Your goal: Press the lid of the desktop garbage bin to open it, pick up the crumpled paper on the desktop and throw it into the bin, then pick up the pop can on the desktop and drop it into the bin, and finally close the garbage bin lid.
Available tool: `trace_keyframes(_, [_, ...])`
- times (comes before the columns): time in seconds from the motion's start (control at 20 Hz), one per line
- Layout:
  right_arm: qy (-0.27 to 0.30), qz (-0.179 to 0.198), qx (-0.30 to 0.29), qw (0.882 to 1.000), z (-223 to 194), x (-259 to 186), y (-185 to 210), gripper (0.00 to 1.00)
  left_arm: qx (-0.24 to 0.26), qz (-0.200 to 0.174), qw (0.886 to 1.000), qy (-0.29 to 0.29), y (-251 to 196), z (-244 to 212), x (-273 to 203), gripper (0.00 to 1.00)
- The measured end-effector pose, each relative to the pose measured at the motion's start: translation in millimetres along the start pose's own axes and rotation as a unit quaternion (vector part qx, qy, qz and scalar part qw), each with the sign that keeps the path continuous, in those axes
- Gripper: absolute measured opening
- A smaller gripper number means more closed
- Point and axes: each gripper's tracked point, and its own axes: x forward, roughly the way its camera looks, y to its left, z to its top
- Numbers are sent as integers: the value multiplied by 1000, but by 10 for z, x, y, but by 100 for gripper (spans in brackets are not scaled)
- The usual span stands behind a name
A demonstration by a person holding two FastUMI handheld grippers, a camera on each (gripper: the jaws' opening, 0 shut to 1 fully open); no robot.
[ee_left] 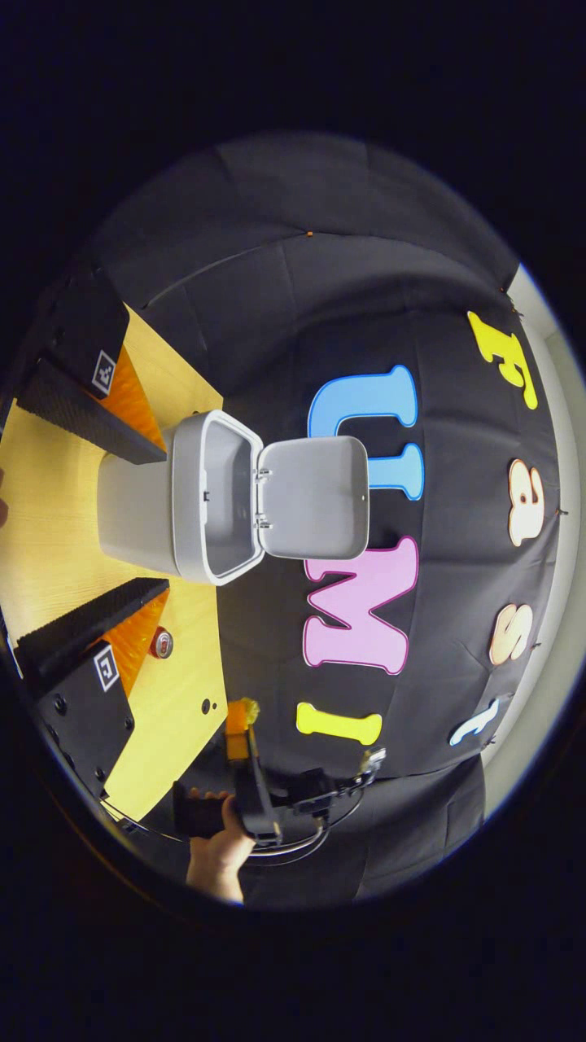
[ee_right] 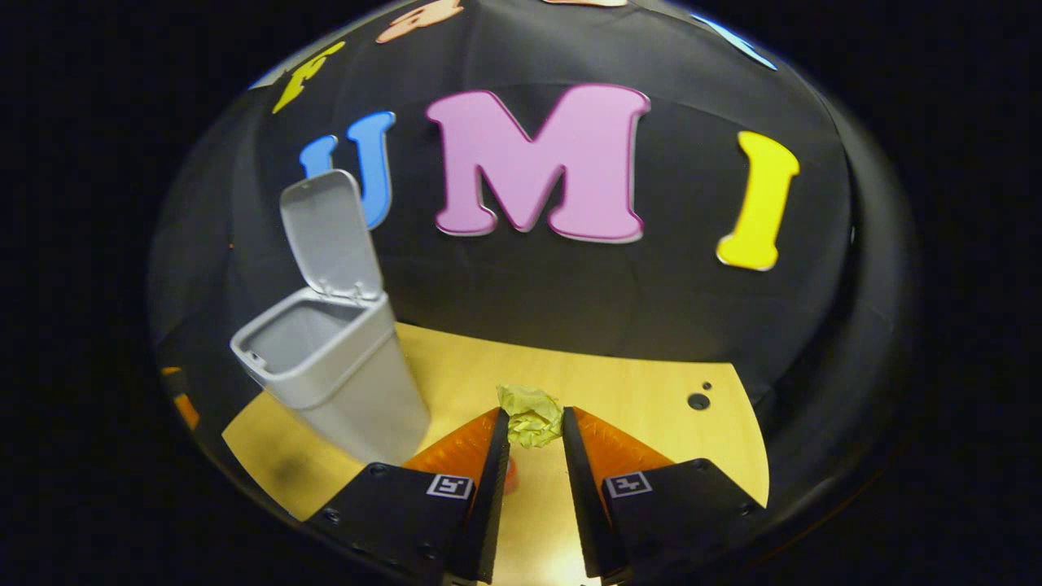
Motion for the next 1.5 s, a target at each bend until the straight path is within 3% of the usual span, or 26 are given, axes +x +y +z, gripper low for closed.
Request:
trace_keyframes(0.25, [-34,62,-51,996,475,83,1014,44,-17,6,1000,-12,353,-54,-101,96])
trace_keyframes(0.6, [-8,133,-63,989,378,461,2116,44,-13,16,1000,1,802,-267,-176,96])
trace_keyframes(0.65, [3,143,-58,988,324,485,2216,30,-14,20,1000,2,853,-278,-187,96])
trace_keyframes(0.7, [11,148,-55,987,263,544,2347,45,-18,22,1000,2,882,-277,-189,96])
trace_keyframes(0.8, [17,152,-62,986,167,612,2464,47,-29,23,999,1,903,-266,-202,96])
trace_keyframes(0.85, [21,151,-67,986,136,631,2492,33,-32,22,999,1,920,-287,-216,96])
trace_keyframes(0.9, [24,151,-68,986,107,644,2506,47,-31,20,999,2,916,-293,-226,96])
trace_keyframes(0.95, [29,151,-66,986,74,664,2515,49,-26,20,999,1,915,-303,-225,96])
trace_keyframes(1.0, [32,153,-62,986,68,661,2510,34,-20,22,1000,-2,918,-294,-237,96])
trace_keyframes(1.05, [32,153,-58,986,80,673,2503,57,-14,20,1000,-2,902,-310,-219,94])
trace_keyframes(1.1, [28,147,-57,987,93,687,2461,50,-12,15,1000,-1,863,-317,-210,96])
trace_keyframes(1.2, [17,136,-55,989,165,680,2358,100,-14,6,1000,5,785,-378,-155,96])
trace_keyframes(1.25, [9,131,-55,990,201,650,2278,96,-18,1,1000,9,735,-418,-125,96])
trace_keyframes(1.5, [-43,81,-70,993,422,462,1624,97,-30,-36,999,20,321,-630,93,96])
